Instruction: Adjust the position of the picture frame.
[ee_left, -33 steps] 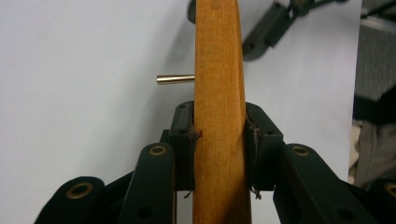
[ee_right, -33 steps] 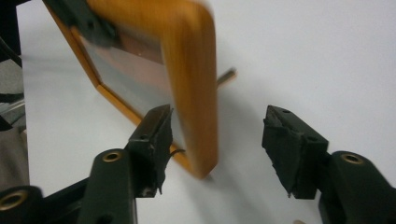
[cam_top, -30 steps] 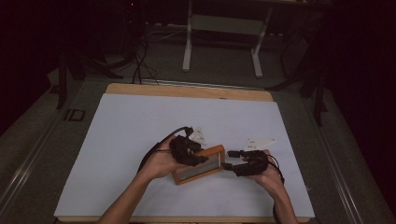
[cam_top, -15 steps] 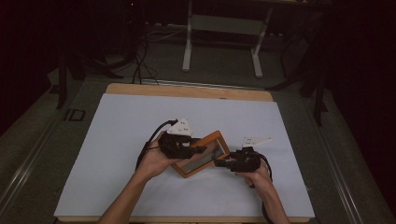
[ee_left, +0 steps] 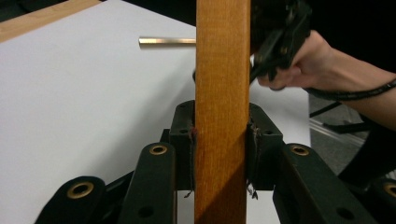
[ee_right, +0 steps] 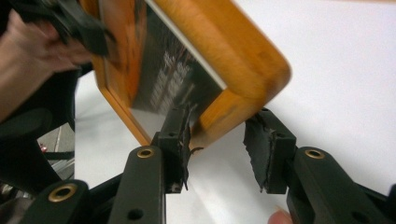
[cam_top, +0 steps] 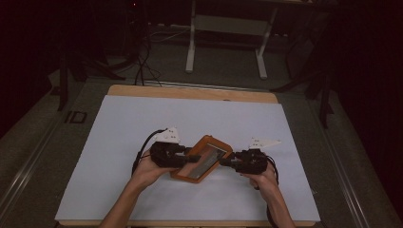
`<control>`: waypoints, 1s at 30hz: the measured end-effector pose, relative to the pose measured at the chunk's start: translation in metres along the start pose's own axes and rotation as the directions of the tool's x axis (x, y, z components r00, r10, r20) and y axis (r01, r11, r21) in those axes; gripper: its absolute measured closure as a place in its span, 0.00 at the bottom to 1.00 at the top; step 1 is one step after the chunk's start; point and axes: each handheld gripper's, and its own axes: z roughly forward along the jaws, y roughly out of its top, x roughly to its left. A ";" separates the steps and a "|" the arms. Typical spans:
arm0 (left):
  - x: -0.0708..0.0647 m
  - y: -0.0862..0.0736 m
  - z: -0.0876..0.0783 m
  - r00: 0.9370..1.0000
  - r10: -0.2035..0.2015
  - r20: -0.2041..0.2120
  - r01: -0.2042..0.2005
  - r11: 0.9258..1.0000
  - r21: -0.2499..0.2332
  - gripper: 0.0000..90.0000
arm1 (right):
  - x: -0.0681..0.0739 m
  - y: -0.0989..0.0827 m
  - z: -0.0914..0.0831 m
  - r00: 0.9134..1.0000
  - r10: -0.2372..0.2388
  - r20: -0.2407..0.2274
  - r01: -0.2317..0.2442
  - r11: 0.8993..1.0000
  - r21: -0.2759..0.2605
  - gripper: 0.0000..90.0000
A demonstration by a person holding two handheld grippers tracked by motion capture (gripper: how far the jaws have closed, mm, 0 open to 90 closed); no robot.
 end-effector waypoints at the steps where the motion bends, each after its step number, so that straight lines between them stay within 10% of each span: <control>1: 0.000 -0.004 -0.001 1.000 0.002 0.005 -0.002 1.000 0.000 0.77 | 0.002 0.002 -0.001 1.000 -0.013 0.002 0.013 1.000 -0.006 0.67; 16: 0.001 -0.032 -0.019 0.998 0.011 -0.064 -0.013 1.000 -0.028 0.76 | 0.020 0.004 0.041 0.995 -0.066 -0.074 0.071 0.995 0.067 0.59; 24: 0.006 -0.051 -0.025 0.992 -0.080 -0.095 0.072 0.994 -0.085 0.73 | 0.025 0.004 0.049 0.996 -0.052 -0.070 0.055 0.997 0.049 0.66; 30: 0.016 -0.060 -0.013 0.972 -0.233 0.008 0.232 0.964 -0.132 0.71 | 0.025 0.008 0.039 0.998 0.039 -0.054 -0.037 0.999 0.035 0.69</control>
